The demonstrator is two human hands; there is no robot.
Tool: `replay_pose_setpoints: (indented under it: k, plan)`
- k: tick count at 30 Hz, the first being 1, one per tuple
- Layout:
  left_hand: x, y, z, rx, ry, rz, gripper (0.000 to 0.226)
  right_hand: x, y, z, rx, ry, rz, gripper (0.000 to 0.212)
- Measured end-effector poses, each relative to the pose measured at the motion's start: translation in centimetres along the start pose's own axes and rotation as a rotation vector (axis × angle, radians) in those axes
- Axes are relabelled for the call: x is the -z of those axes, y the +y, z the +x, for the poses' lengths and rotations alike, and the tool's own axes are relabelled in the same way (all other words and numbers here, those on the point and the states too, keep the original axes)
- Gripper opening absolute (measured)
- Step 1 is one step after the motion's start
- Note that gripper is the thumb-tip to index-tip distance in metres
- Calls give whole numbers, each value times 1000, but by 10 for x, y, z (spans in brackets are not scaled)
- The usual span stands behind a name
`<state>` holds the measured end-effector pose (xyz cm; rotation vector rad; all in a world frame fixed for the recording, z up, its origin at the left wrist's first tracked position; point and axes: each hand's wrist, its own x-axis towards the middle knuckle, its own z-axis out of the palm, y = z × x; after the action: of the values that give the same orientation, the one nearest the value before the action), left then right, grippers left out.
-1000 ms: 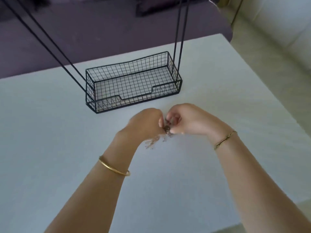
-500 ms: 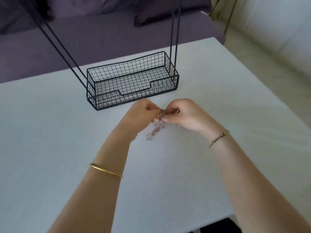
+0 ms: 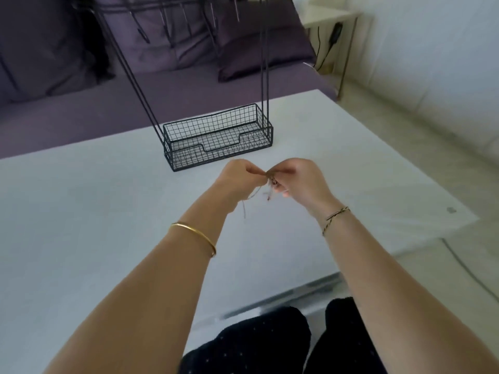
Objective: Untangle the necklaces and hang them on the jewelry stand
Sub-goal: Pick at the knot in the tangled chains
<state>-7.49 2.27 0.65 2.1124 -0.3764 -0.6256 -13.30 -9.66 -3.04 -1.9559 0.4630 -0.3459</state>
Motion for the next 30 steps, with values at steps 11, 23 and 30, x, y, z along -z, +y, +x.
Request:
replay_pose_setpoints:
  k: [11,23,30]
  plan:
    - [19,-9,-35,111,21,32,7,-6,-21,-33,-63,41,148,18]
    - [34,-21,-33,142,107,-290,8,-20,-48,-24,-296,4,350,17]
    - [27,-10,-19,189,59,-172,4,-2,-28,-21,-211,121,139,24]
